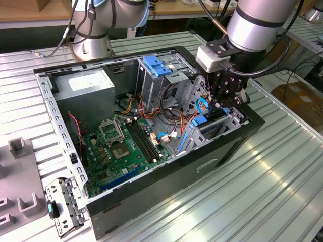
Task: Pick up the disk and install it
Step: 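Insert the second disk wire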
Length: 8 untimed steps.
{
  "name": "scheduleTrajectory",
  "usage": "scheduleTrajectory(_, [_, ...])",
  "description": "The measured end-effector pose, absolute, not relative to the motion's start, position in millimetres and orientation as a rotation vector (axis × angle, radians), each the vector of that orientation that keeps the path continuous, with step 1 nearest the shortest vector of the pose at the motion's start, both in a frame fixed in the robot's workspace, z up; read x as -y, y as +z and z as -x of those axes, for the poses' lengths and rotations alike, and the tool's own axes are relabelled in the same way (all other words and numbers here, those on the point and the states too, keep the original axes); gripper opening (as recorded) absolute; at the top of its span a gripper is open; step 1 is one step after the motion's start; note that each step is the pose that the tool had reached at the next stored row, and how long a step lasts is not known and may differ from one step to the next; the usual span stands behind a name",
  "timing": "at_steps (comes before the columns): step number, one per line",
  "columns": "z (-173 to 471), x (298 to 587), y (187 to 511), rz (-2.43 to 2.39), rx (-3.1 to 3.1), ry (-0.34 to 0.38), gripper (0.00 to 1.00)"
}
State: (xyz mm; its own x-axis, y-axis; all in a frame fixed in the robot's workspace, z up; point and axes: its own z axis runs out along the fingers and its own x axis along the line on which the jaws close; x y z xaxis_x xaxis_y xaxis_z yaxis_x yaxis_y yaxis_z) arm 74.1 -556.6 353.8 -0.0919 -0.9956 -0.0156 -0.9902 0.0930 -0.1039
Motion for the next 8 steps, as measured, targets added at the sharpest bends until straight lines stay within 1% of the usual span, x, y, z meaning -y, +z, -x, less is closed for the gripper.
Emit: scheduleTrajectory(8, [-74.1, 556.6, 354.1, 2.06, -2.261, -0.102, 0.11])
